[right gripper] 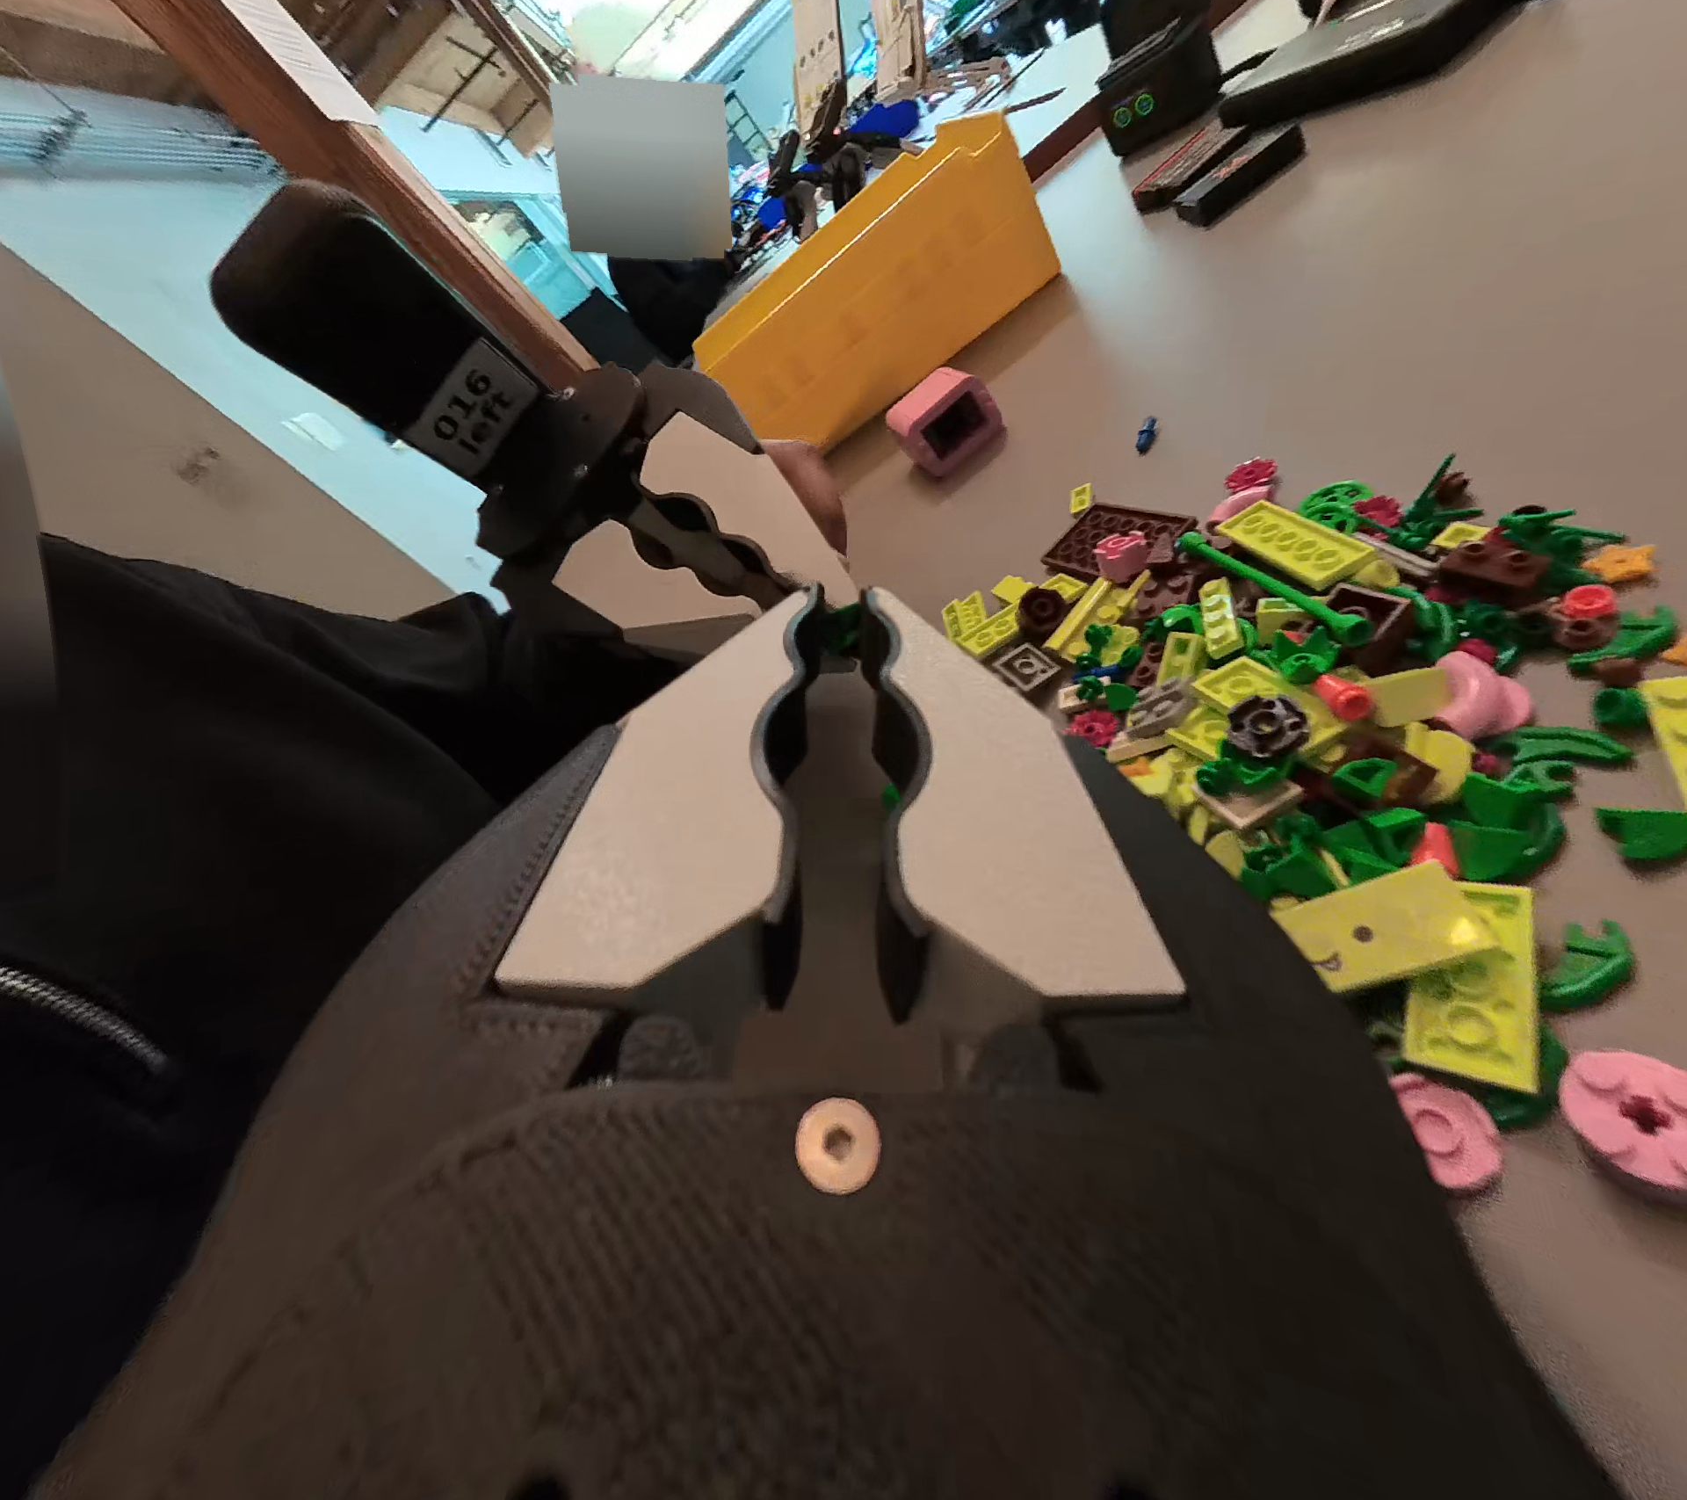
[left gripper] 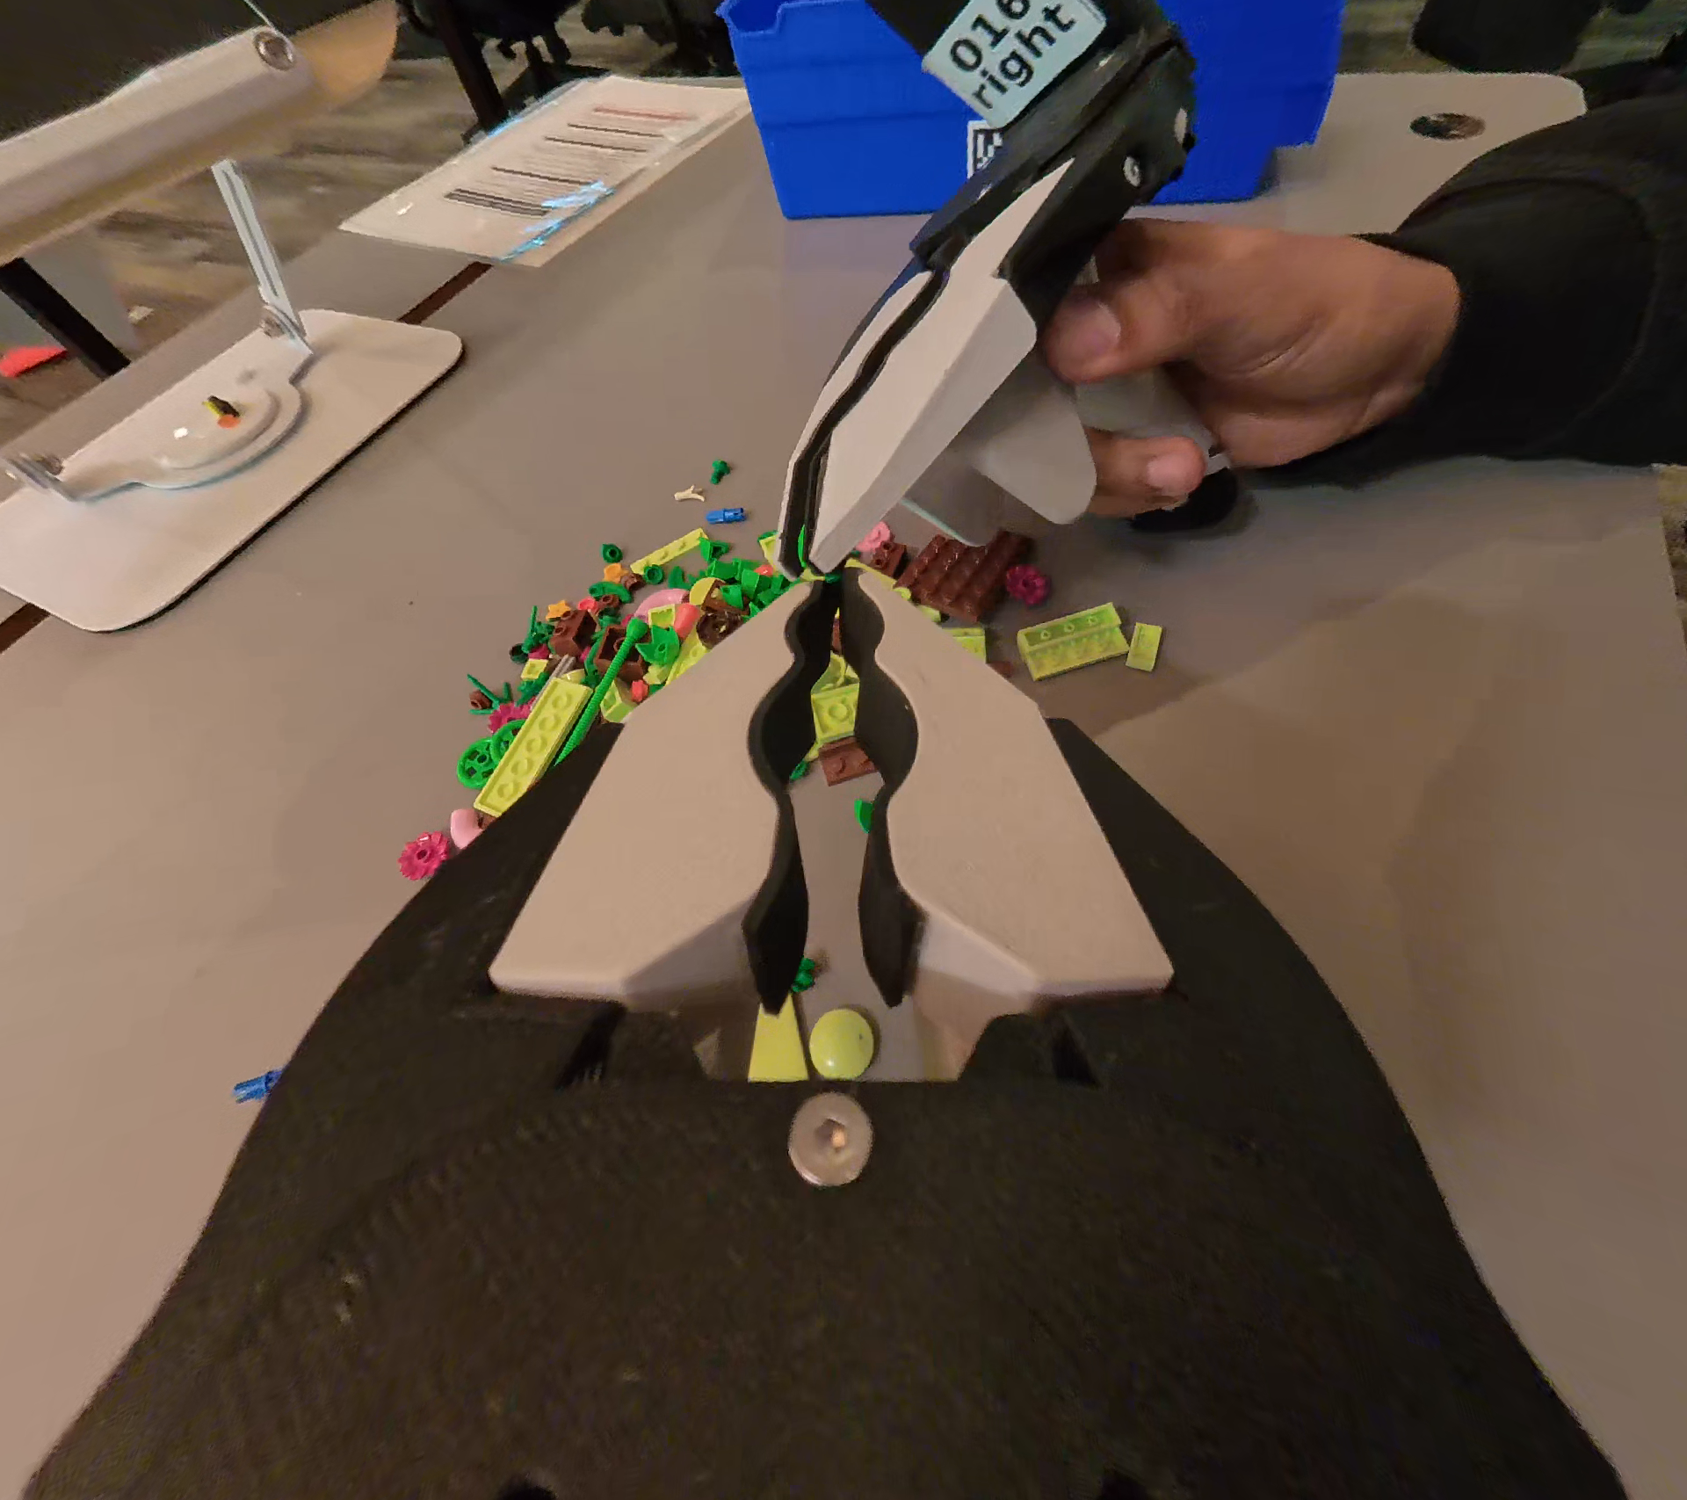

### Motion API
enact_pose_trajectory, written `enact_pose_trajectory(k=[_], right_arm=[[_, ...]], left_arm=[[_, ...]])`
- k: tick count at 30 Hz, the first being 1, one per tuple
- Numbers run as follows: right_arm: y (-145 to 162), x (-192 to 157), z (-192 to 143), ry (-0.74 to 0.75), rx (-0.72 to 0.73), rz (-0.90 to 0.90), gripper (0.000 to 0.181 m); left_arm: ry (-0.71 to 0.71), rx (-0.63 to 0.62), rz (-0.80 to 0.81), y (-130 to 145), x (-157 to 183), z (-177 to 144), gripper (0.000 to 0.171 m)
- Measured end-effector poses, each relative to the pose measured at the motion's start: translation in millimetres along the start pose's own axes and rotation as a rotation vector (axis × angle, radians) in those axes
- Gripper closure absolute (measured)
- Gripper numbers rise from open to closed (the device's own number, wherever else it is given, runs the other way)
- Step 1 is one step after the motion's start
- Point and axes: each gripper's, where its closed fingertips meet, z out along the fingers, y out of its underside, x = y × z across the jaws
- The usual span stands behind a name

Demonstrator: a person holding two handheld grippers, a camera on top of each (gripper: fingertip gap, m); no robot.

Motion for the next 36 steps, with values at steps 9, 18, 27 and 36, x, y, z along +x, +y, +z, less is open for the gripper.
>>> enact_pose_trajectory(k=[9,18,27,36], right_arm=[[-63,8,-53,-0.042,0.334,0.116,0.178],[-39,8,-33,-0.080,0.207,0.169,0.177],[-13,9,-9,-0.071,0.102,0.195,0.178],[5,14,7,0.167,-0.030,-0.103,0.177]], left_arm=[[0.123,0.031,-0.192,0,5,-2,0.171],[0.045,0.045,-0.044,4,-3,2,0.171],[-0.020,0.065,0.034,2,-6,2,0.162],[-0.083,-0.018,0.093,14,-11,6,0.171]])
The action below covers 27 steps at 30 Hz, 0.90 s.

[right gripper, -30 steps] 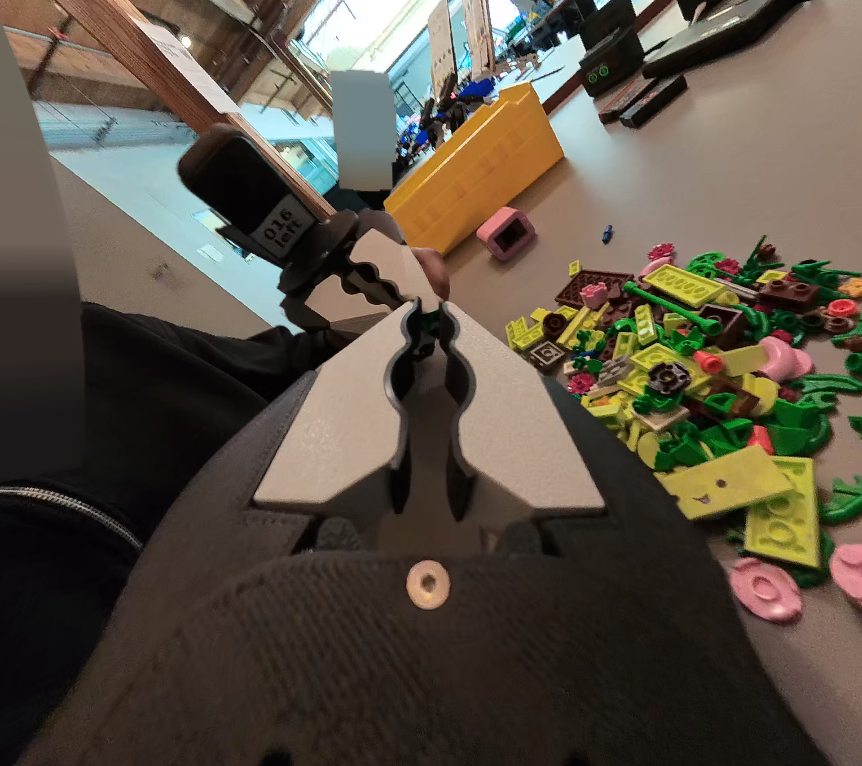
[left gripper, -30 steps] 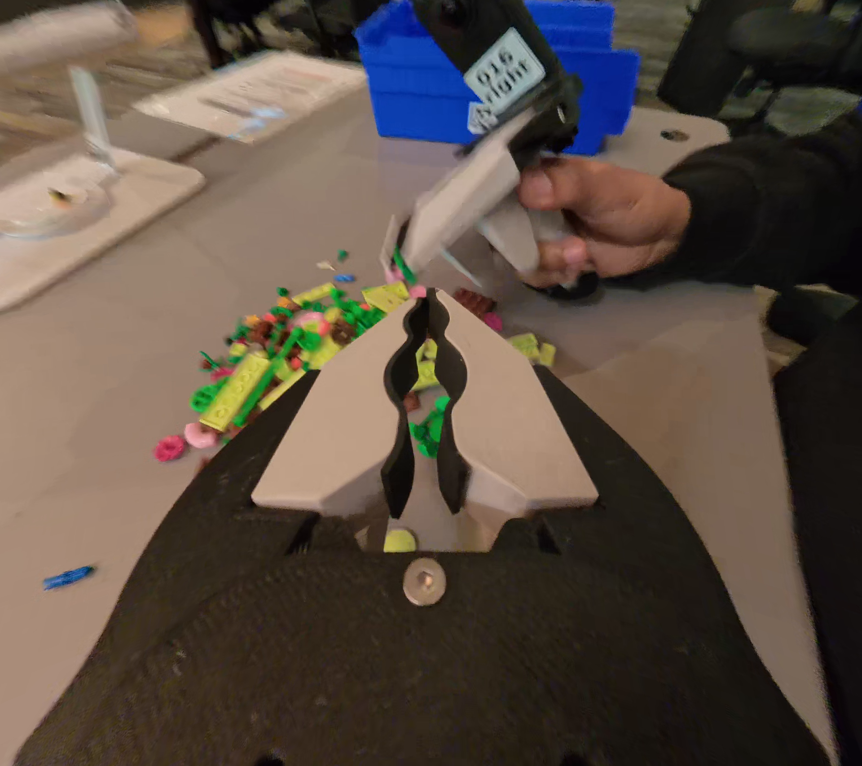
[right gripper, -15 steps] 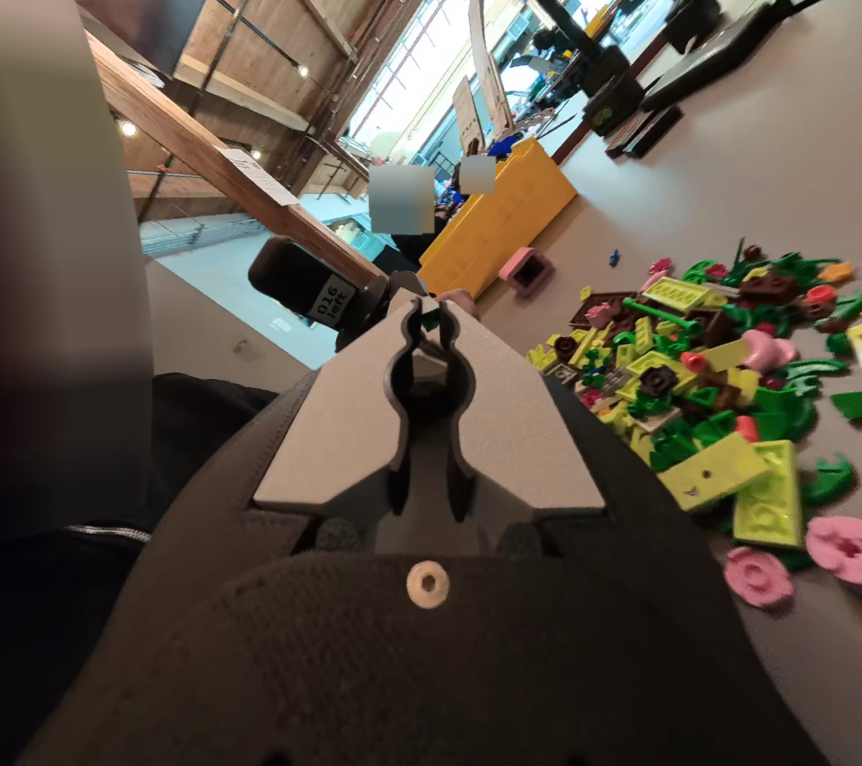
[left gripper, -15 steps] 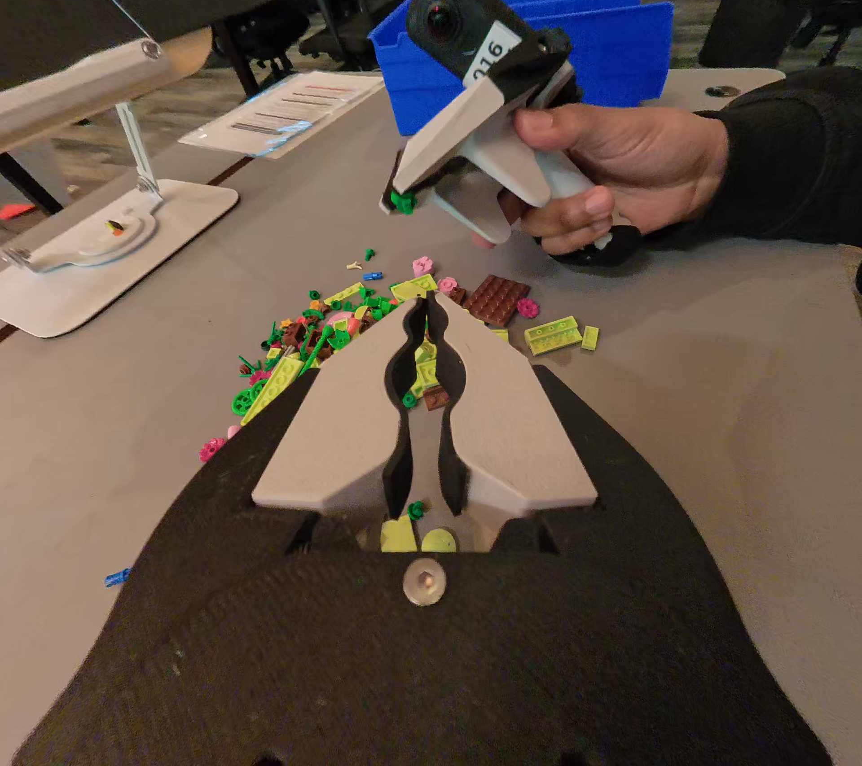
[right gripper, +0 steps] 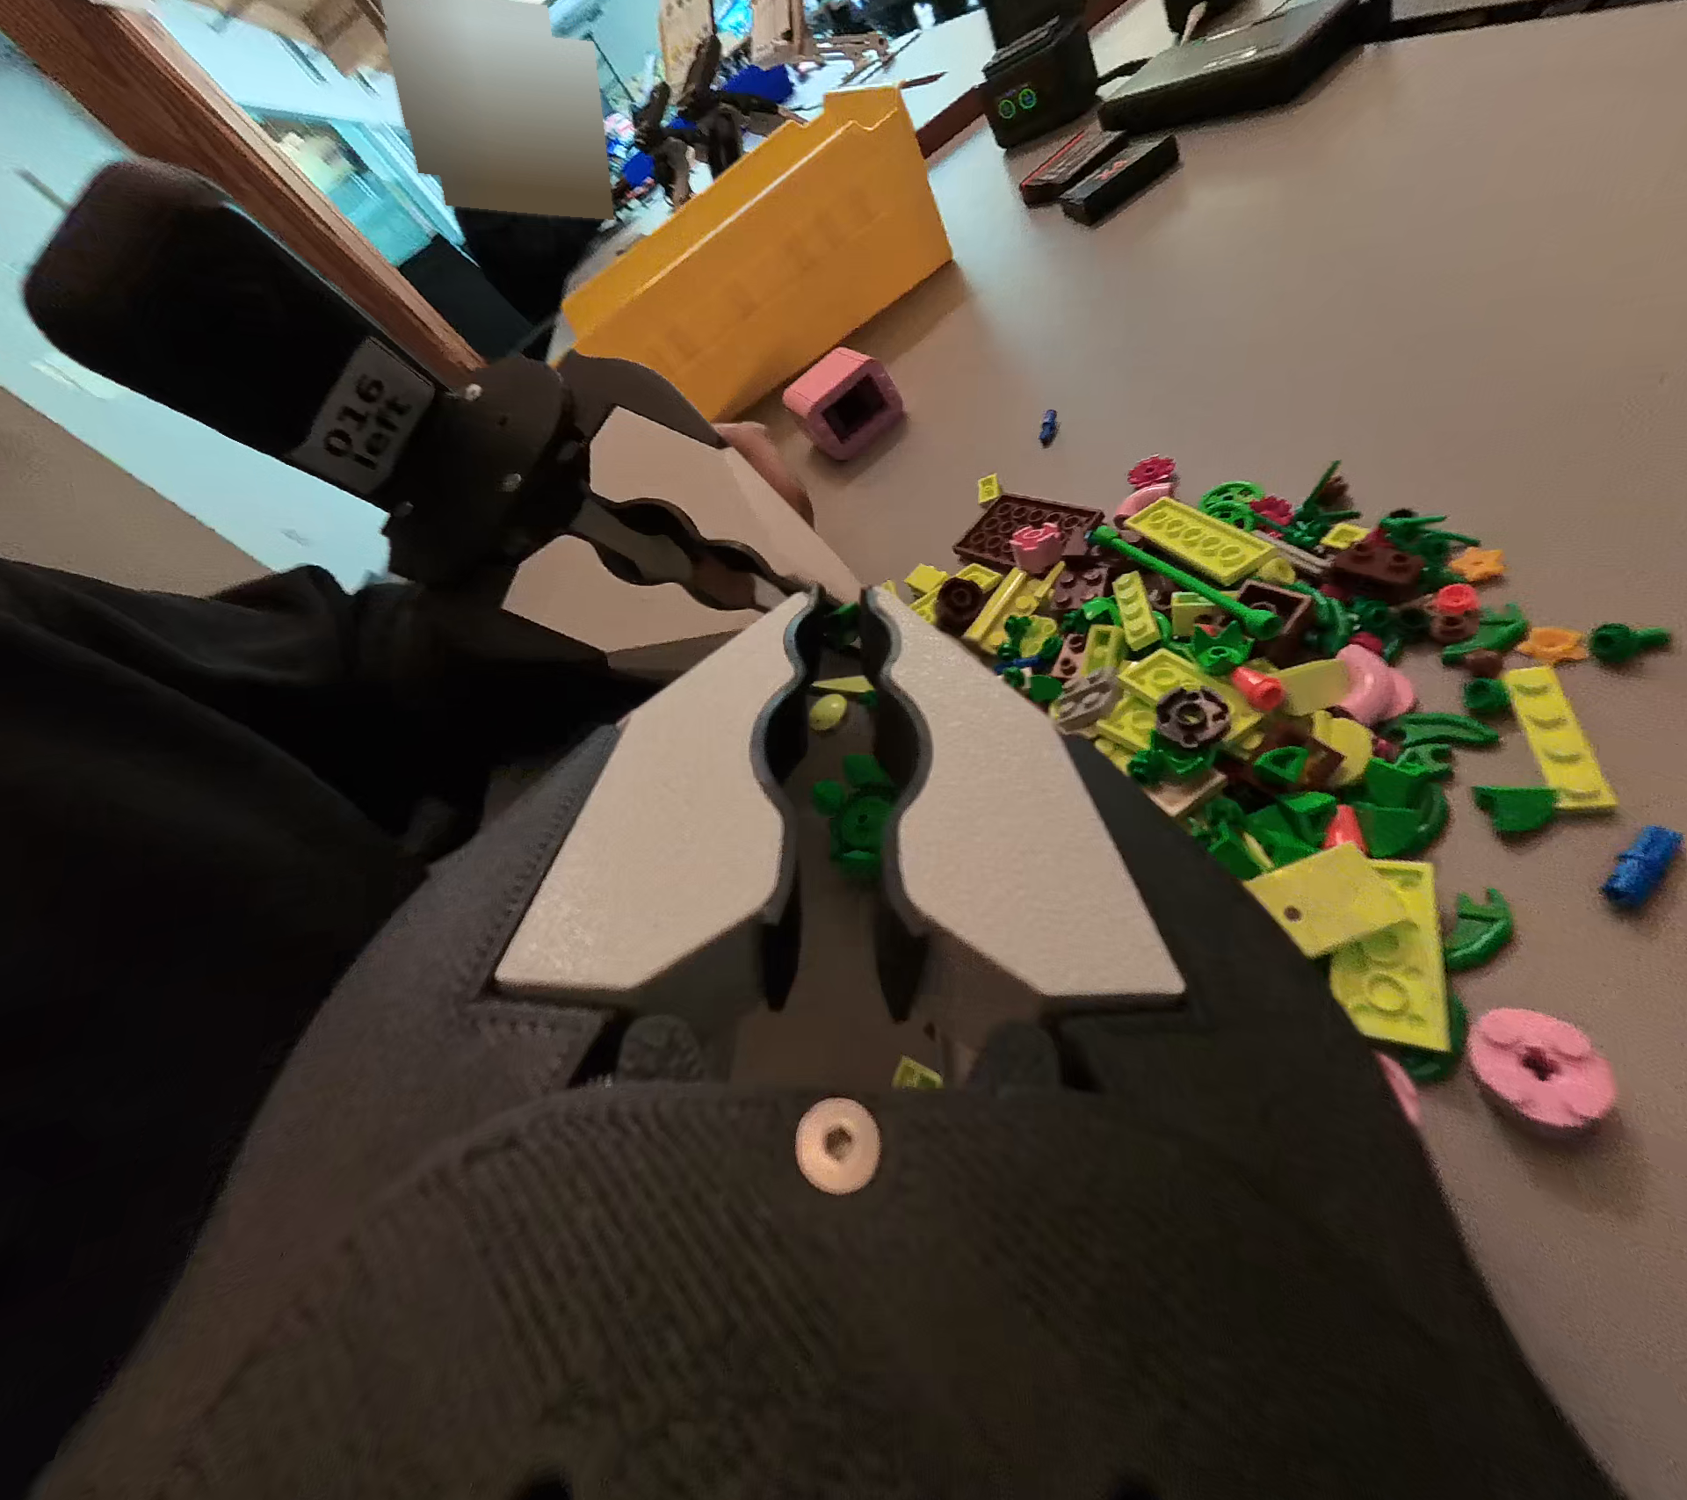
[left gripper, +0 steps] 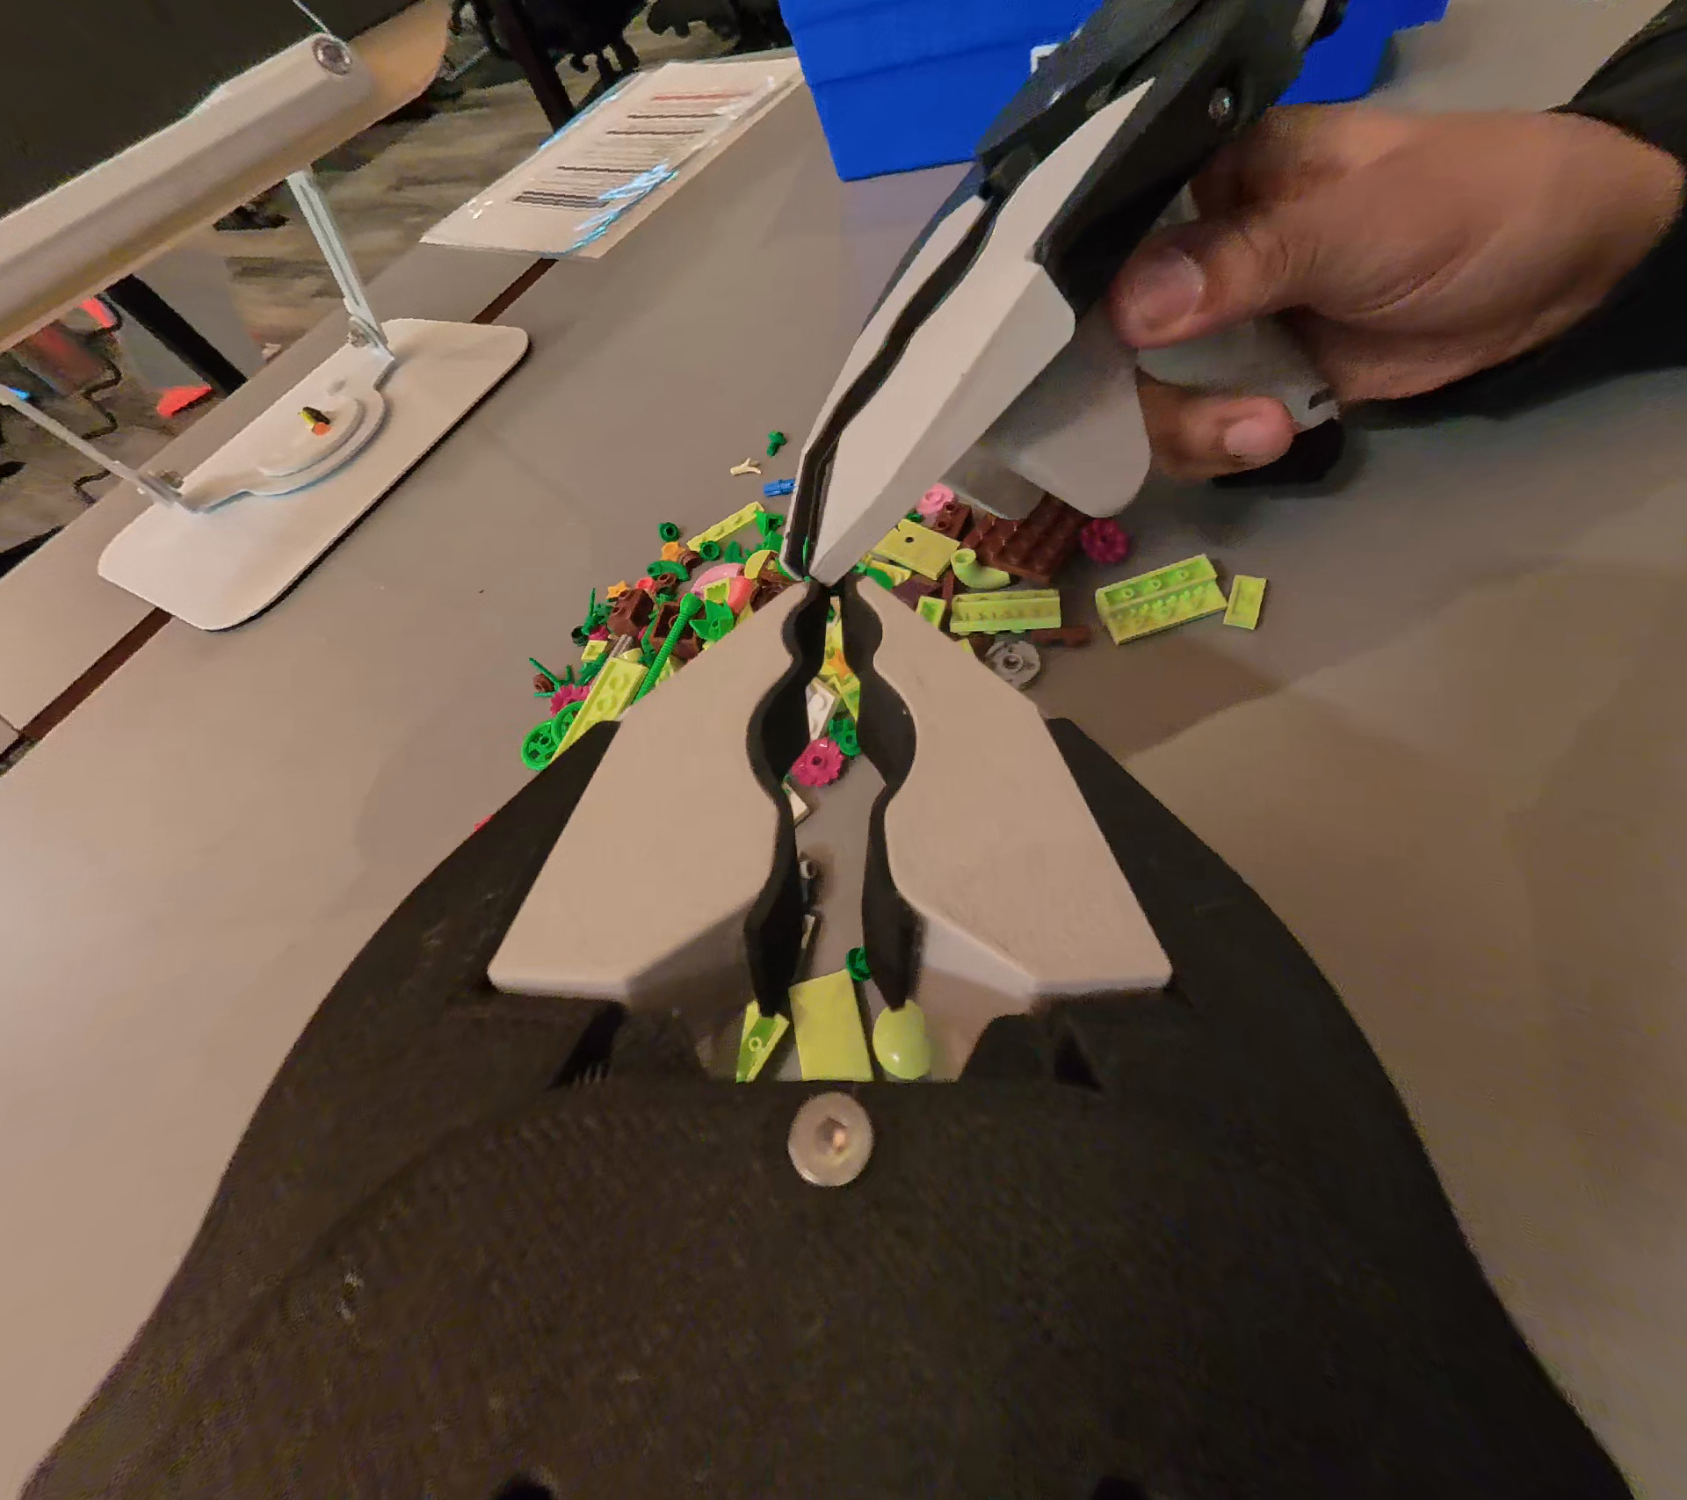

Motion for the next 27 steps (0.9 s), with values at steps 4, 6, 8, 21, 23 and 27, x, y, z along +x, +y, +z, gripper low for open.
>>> enact_pose_trajectory(k=[4,6,8,21,23,27], right_arm=[[2,2,0,0.050,-0.025,-0.071,0.177],[-1,1,-3,0.036,-0.018,-0.081,0.175],[-13,-2,-12,-0.010,0.046,-0.036,0.160],[0,-5,-7,-0.081,-0.013,0.059,0.177],[-4,-10,-10,-0.118,-0.001,0.073,0.178],[-45,-4,-40,-0.187,0.212,0.167,0.178]], left_arm=[[0.001,-0.024,0.005,3,1,2,0.171],[0.017,-0.009,-0.029,0,2,1,0.171],[0.010,-0.012,-0.032,0,0,0,0.171],[0.041,-0.015,-0.065,-5,7,-1,0.171],[0.107,0.018,-0.168,-13,10,-4,0.171],[0.279,0.067,-0.405,-17,18,-11,0.171]])
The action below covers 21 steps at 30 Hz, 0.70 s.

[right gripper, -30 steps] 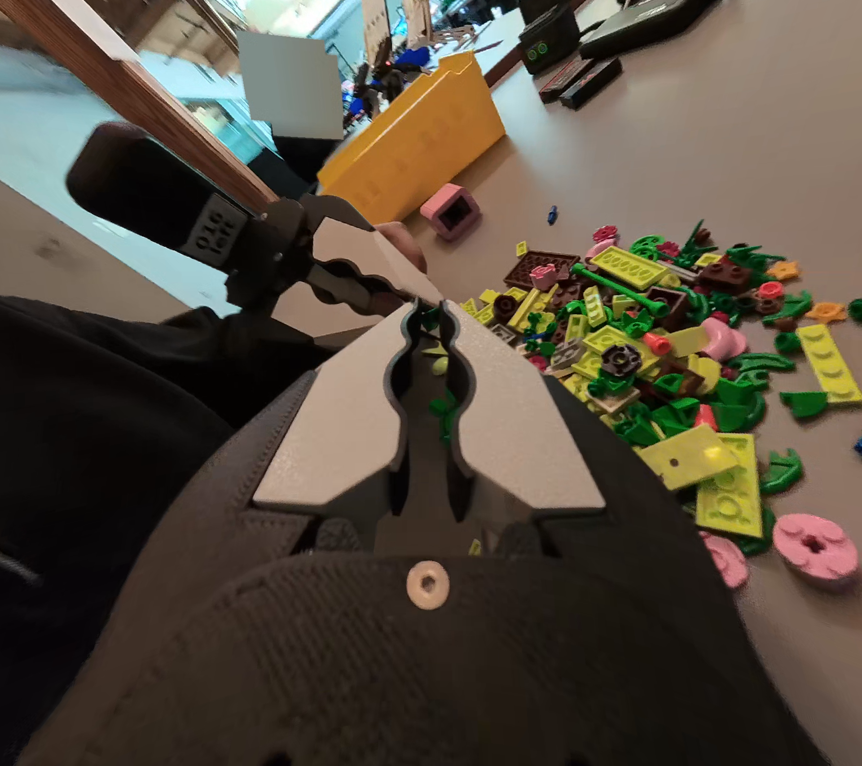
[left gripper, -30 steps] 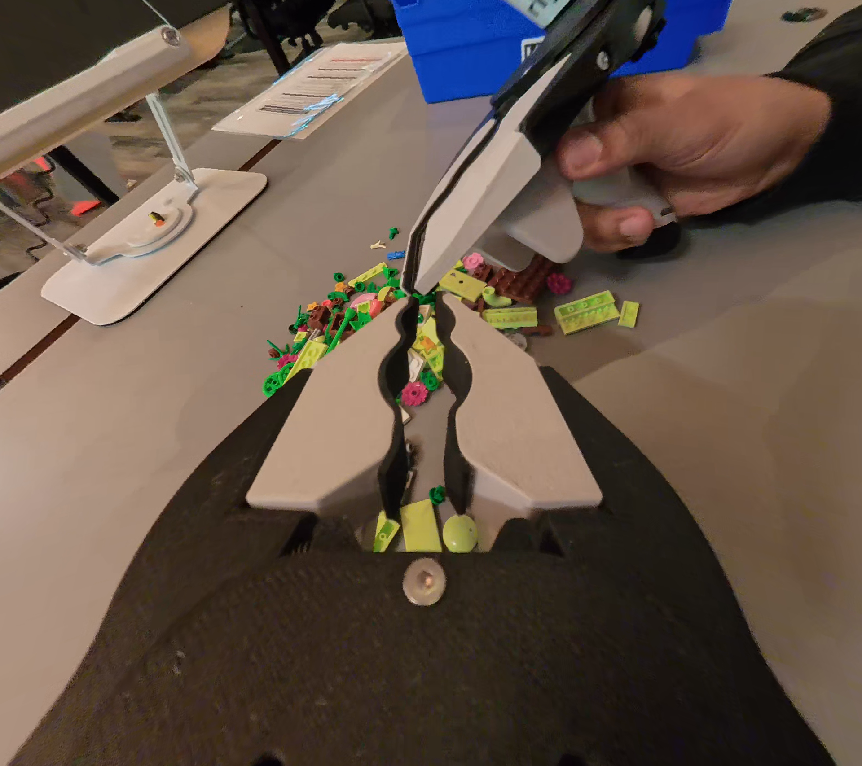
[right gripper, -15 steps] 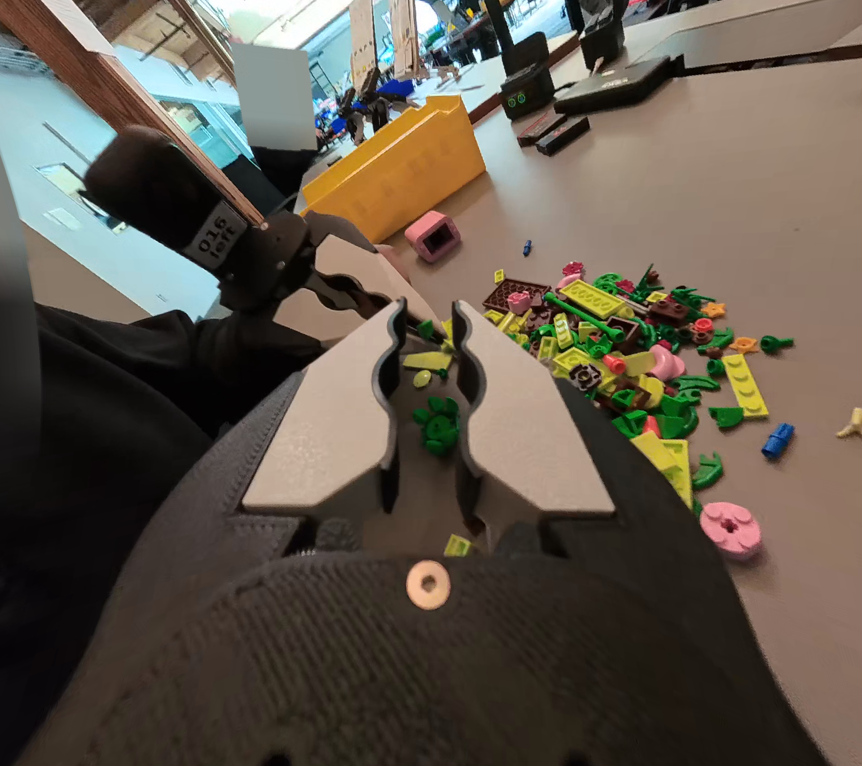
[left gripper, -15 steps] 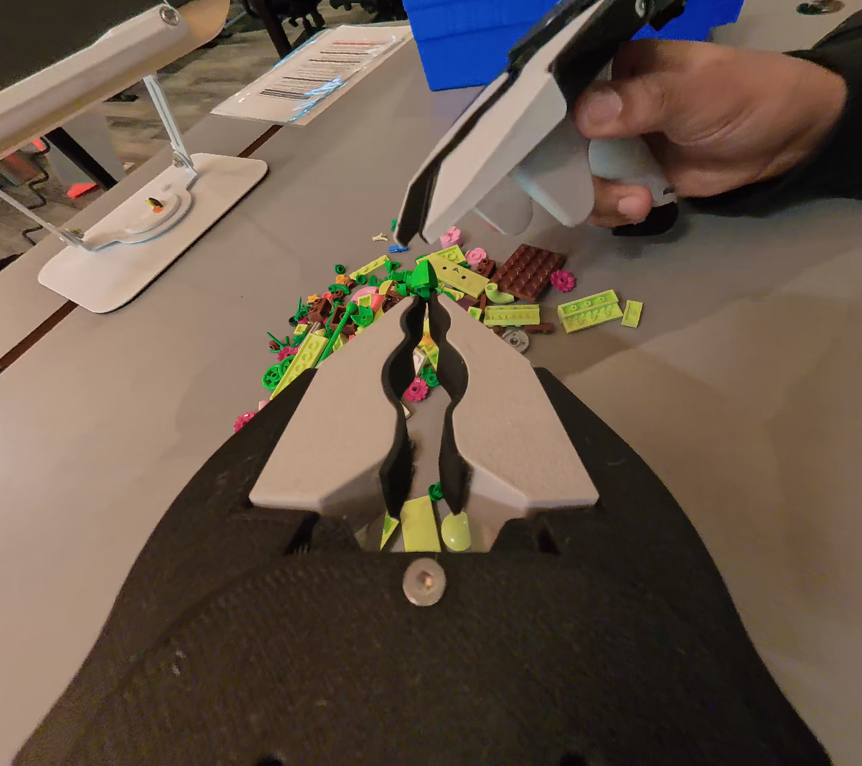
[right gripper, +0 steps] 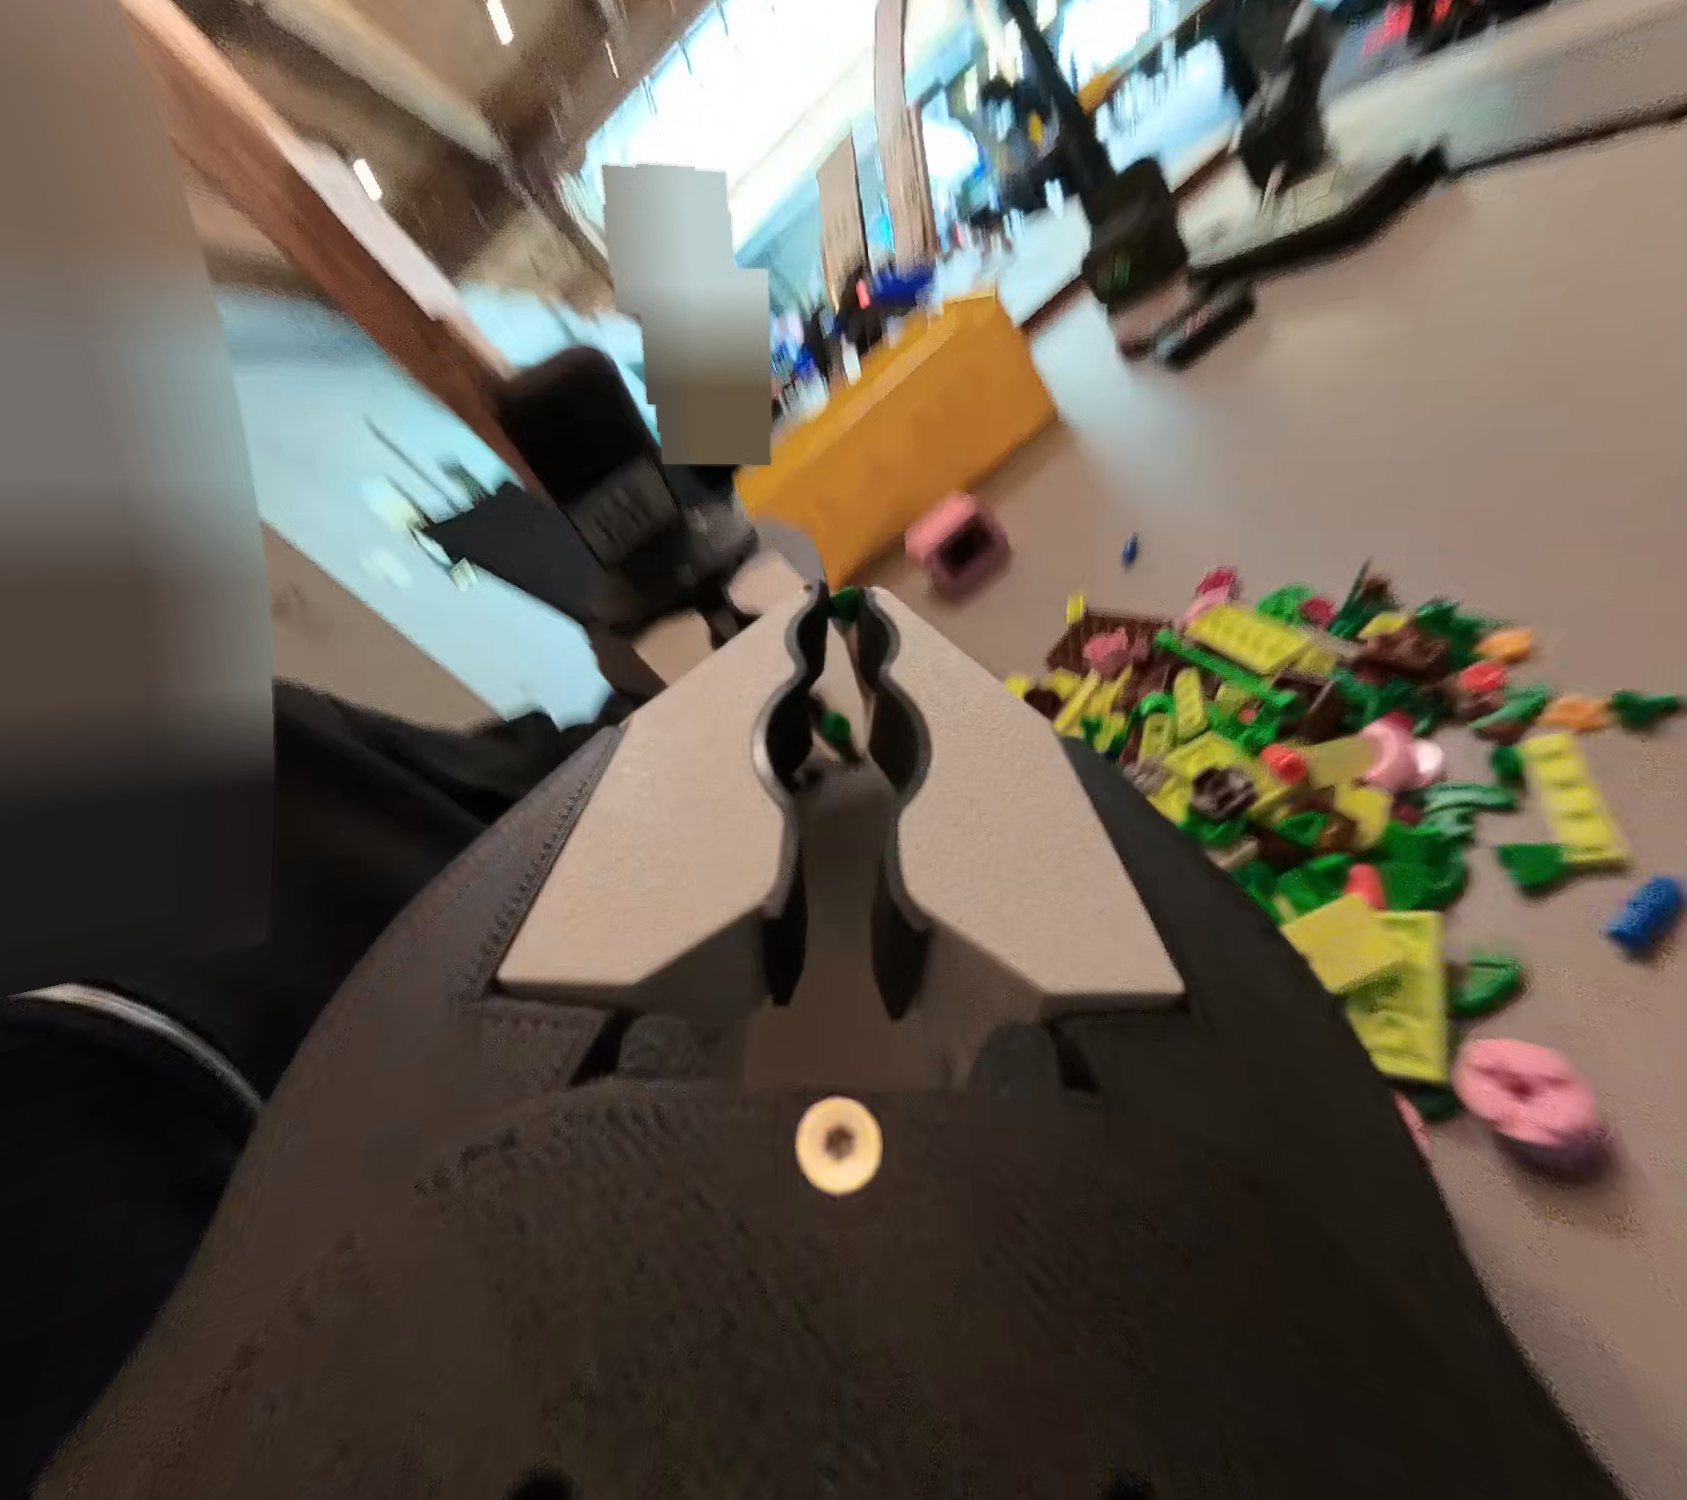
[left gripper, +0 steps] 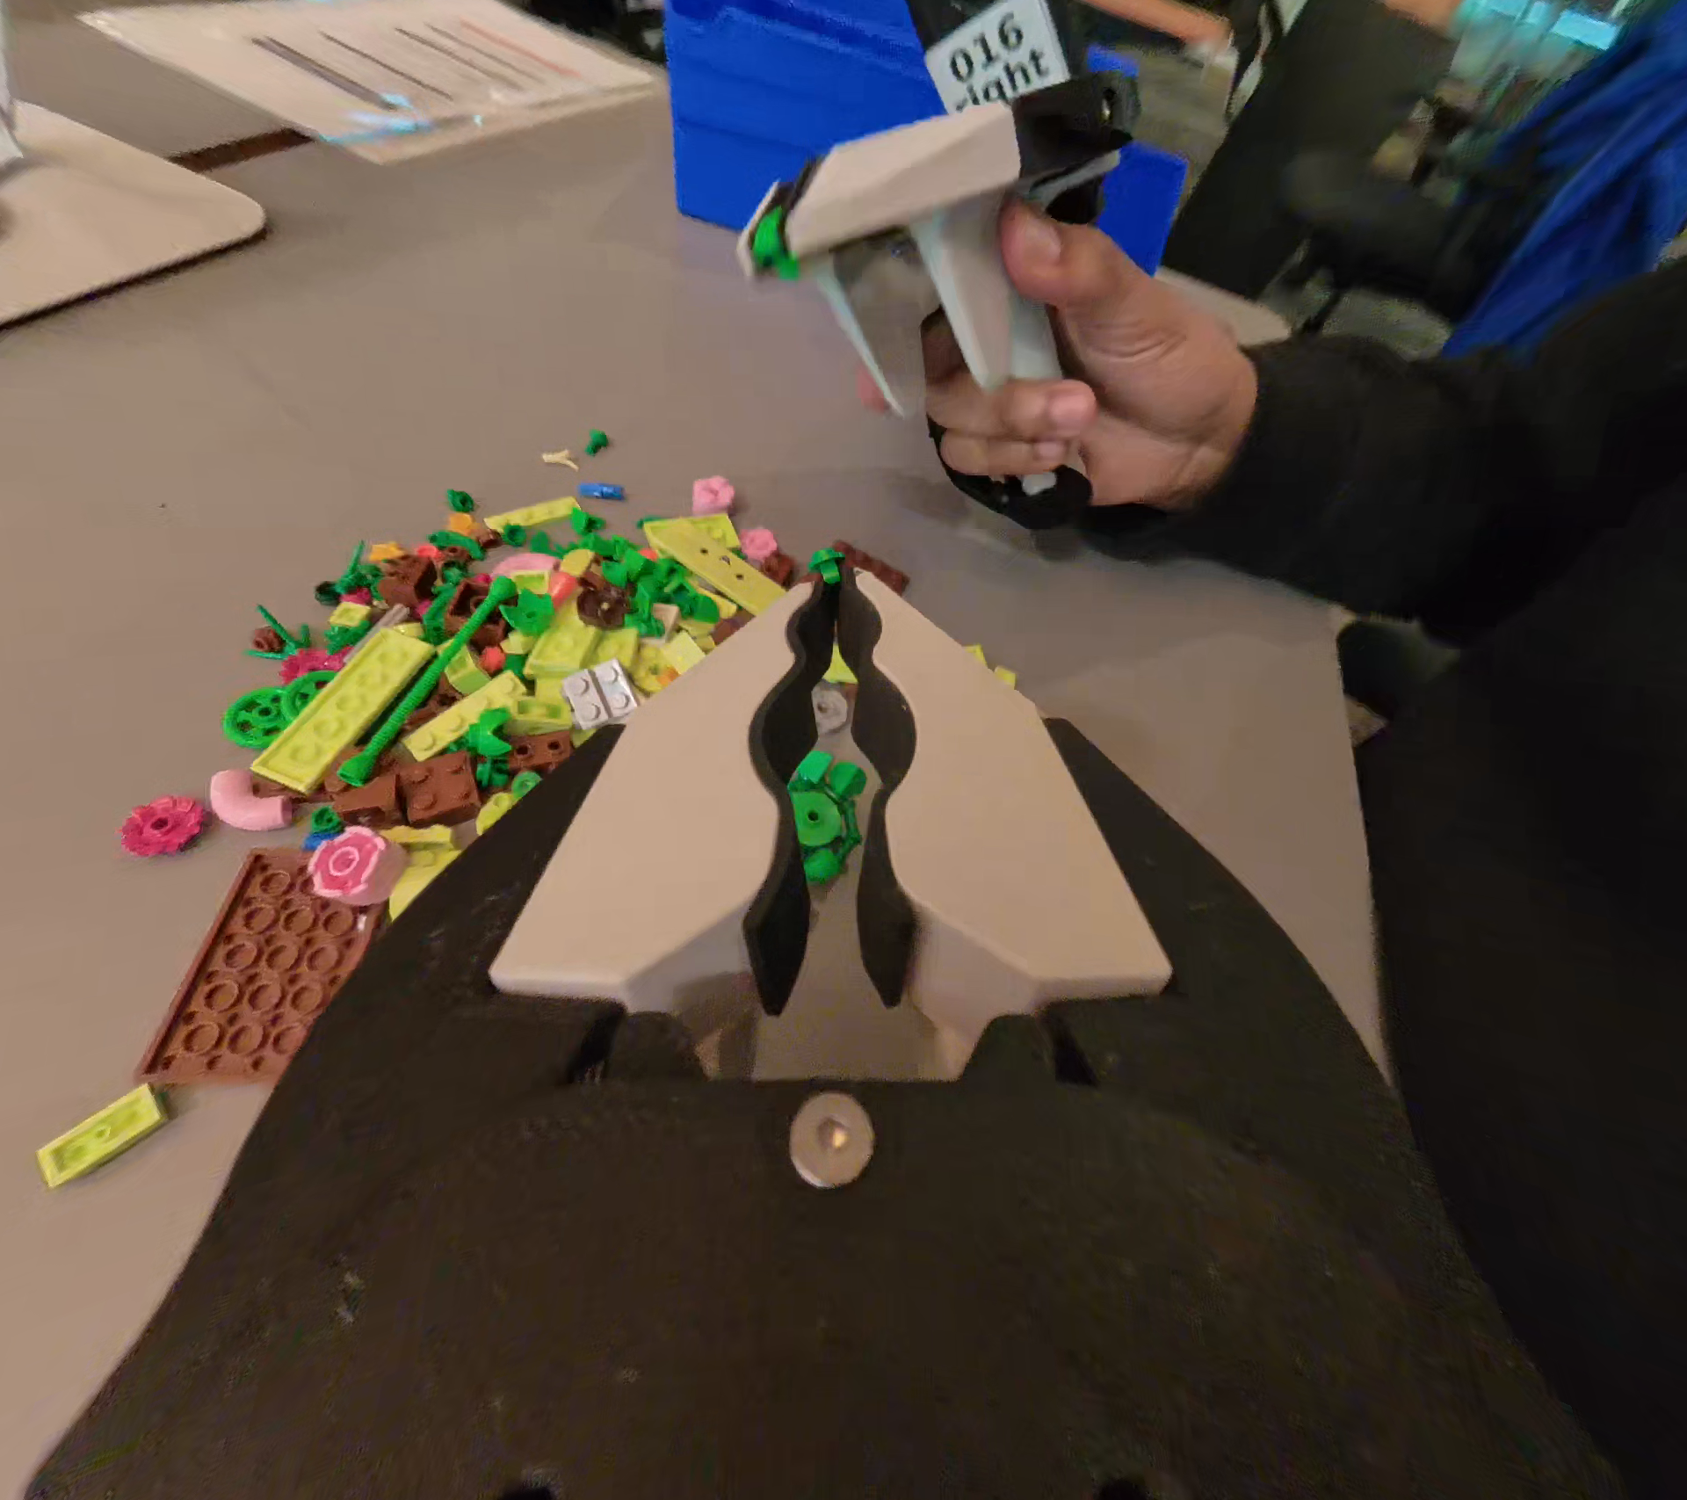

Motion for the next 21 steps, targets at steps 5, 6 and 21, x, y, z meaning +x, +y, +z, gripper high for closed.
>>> enact_pose_trajectory(k=[5,6,21], right_arm=[[-8,20,-18,0.051,0.005,0.004,0.177],[-8,17,-15,0.013,0.008,0.029,0.177],[36,96,-15,0.514,-0.354,-0.317,0.177]], left_arm=[[-0.044,0.034,0.021,-9,-16,-9,0.171],[-0.056,0.028,0.032,-7,-18,-8,0.171],[-0.293,-0.278,0.252,48,-65,0,0.159]])
